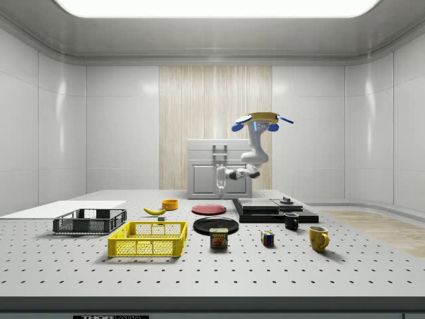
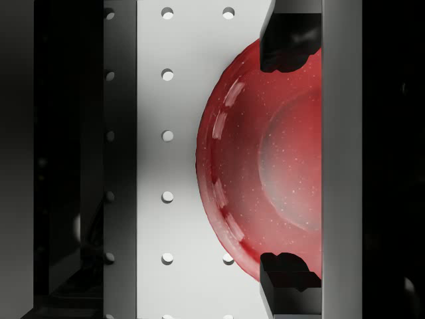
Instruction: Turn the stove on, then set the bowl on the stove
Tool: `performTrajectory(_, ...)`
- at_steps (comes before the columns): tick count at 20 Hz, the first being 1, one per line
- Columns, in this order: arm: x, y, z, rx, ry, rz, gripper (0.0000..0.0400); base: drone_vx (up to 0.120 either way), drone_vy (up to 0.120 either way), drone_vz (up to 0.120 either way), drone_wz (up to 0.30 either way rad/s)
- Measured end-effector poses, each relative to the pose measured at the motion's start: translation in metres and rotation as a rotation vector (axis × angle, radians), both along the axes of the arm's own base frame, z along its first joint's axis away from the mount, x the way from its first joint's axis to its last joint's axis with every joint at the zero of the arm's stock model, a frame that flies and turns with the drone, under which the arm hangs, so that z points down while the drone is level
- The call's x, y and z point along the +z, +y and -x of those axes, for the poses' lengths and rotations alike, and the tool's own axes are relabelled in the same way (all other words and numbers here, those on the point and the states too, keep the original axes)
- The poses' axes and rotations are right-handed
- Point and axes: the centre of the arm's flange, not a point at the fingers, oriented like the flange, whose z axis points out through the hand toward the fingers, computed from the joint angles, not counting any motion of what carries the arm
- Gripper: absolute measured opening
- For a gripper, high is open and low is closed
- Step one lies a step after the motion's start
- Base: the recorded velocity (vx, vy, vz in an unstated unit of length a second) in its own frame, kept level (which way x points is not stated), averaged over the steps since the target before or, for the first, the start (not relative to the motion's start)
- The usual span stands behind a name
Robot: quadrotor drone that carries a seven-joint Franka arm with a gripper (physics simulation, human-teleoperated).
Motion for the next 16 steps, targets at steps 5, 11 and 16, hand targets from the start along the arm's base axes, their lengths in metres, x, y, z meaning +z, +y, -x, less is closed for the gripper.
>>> performTrajectory(5,0.0,0.0,0.0,0.0,0.0,0.0,0.04,0.12,0.0,0.0,0.0)
performTrajectory(11,0.0,0.0,0.0,0.0,0.0,0.0,0.04,0.12,0.06,0.0,0.0)
performTrajectory(16,0.0,0.0,0.0,0.0,0.0,0.0,0.04,0.12,0.0,0.0,0.0)
